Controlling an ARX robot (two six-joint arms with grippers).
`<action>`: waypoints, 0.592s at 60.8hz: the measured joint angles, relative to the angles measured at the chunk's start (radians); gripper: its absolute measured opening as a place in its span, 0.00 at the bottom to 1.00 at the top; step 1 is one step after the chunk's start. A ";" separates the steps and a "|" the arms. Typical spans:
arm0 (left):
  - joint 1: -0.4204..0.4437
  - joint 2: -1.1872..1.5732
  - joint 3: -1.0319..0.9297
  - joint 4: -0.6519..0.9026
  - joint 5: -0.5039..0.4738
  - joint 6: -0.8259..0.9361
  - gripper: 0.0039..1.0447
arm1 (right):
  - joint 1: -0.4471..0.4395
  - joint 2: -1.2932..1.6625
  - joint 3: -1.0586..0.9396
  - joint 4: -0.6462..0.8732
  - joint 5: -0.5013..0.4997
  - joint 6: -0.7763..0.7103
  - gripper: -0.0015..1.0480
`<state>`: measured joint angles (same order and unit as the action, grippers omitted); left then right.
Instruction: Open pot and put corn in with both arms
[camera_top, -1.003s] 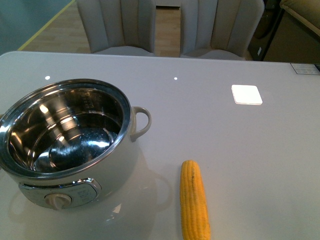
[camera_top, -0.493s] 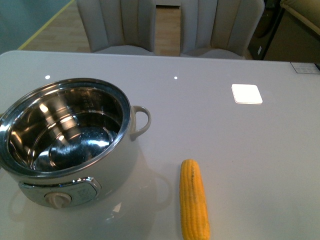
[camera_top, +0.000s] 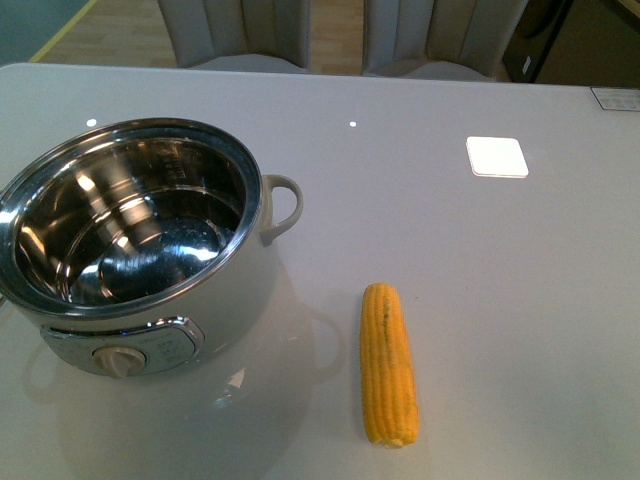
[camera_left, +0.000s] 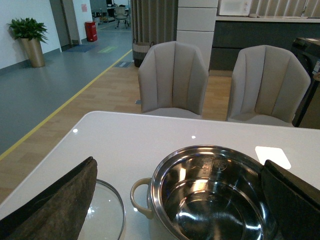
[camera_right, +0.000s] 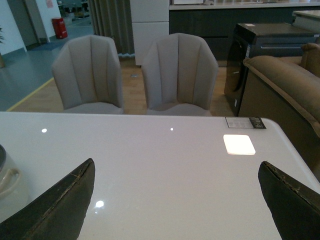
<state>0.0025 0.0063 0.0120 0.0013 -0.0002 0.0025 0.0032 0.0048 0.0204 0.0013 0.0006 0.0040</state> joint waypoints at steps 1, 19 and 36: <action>0.000 0.000 0.000 0.000 0.000 0.000 0.94 | 0.000 0.000 0.000 0.000 0.000 0.000 0.92; 0.000 0.000 0.000 0.000 0.000 0.000 0.94 | 0.083 0.391 0.184 -0.501 -0.098 0.224 0.92; 0.000 0.000 0.000 0.000 0.000 0.000 0.94 | 0.283 0.787 0.167 -0.109 0.016 0.270 0.92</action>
<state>0.0025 0.0059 0.0120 0.0013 -0.0002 0.0025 0.2859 0.7921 0.1879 -0.1081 0.0166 0.2745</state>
